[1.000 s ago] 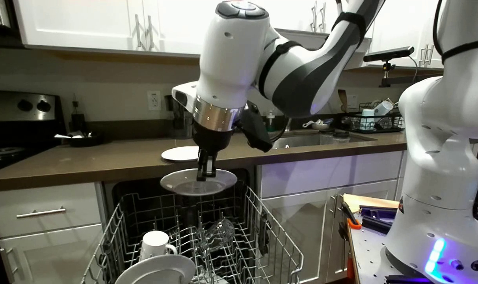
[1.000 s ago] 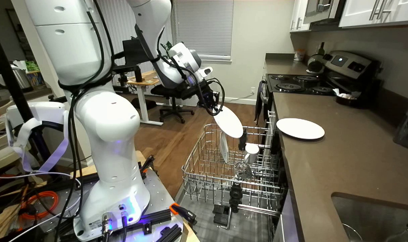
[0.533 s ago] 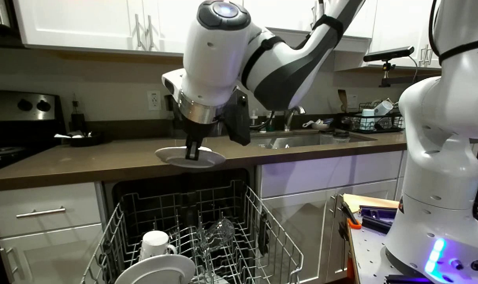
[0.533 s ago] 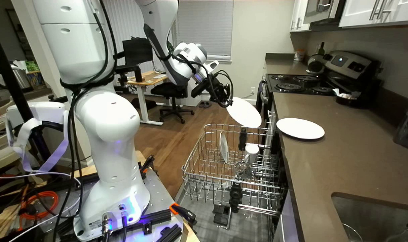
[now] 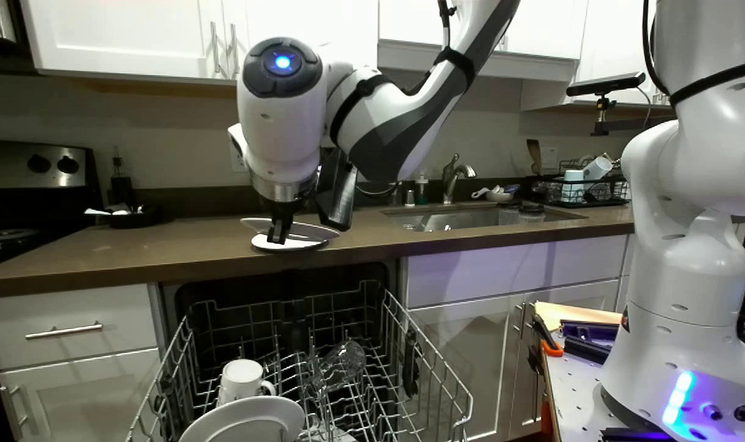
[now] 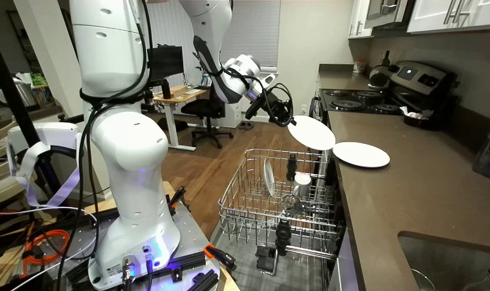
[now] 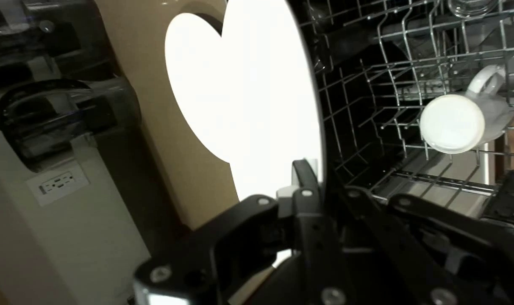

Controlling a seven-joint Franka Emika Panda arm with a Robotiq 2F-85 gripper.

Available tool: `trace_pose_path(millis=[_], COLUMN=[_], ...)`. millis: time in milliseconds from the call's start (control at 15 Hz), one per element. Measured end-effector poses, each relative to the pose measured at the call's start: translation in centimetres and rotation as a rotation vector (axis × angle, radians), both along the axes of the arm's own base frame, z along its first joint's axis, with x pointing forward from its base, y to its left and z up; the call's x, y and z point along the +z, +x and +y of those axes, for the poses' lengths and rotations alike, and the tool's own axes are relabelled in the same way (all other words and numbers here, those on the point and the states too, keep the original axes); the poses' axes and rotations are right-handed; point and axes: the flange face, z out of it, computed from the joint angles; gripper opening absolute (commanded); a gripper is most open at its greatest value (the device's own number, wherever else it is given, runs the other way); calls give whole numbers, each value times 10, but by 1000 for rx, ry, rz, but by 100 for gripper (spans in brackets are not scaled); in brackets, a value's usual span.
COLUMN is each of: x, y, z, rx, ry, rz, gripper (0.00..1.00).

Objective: Take the right white plate and put it on the white plate on the countertop

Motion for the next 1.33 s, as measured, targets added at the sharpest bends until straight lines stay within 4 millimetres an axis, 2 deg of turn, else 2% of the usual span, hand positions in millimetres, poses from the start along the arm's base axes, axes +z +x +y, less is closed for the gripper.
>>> trace_pose_path(millis=[400,1000,1333], x=[-13,-39,-51], y=[32,90,120], z=[-11,-60,-79], rx=[-77,-202,-248], ry=[-74,-112,-124], rz=[-22,-28,-43], gripper=[7,7,7])
